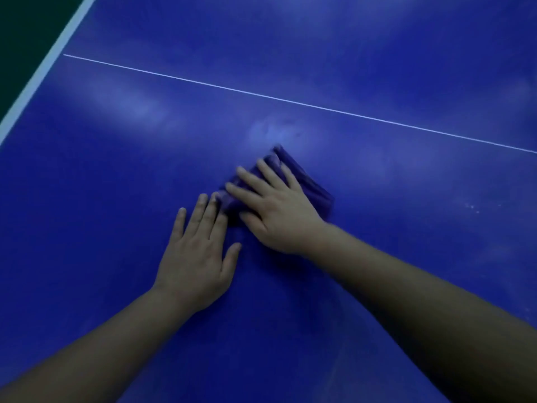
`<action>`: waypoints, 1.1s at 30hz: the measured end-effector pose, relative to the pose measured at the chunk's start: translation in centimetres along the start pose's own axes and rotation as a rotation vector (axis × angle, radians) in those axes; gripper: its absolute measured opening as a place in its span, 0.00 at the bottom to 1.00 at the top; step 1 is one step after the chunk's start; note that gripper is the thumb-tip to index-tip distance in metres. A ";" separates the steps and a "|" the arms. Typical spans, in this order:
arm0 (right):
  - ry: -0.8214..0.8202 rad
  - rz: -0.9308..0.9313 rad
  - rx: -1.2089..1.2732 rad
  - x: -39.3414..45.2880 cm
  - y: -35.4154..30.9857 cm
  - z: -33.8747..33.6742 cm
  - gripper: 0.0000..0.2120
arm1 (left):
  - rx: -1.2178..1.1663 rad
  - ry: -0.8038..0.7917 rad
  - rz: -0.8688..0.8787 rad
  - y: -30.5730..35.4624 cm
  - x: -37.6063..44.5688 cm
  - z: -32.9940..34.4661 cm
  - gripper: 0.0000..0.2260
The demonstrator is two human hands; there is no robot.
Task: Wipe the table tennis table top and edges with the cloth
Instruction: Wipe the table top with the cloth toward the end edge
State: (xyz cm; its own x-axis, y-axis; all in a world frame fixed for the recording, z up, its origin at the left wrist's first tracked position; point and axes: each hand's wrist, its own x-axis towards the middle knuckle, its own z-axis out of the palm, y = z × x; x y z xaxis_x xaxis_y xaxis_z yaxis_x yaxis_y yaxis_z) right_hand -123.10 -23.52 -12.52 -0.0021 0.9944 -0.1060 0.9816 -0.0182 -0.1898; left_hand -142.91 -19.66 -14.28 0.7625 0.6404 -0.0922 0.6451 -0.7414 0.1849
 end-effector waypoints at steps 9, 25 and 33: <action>0.079 0.703 0.065 -2.9 12.1 -2.1 0.27 | -0.049 -0.028 -0.019 0.1 -0.3 -0.1 0.31; 0.049 0.448 -0.038 -11.6 12.2 -1.3 0.30 | -0.051 -0.029 -0.003 0.3 -0.7 -0.2 0.32; 0.088 0.454 -0.015 -8.3 5.0 0.1 0.28 | -0.041 -0.024 0.013 0.9 -1.0 0.1 0.32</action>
State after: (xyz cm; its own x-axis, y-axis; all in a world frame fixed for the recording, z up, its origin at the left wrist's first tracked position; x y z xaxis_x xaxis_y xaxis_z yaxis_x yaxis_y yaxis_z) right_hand -118.22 -31.89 -12.69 0.4442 0.8912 -0.0919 0.8822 -0.4529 -0.1286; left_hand -143.11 -21.00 -14.10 0.7719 0.6255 -0.1132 0.6331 -0.7403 0.2261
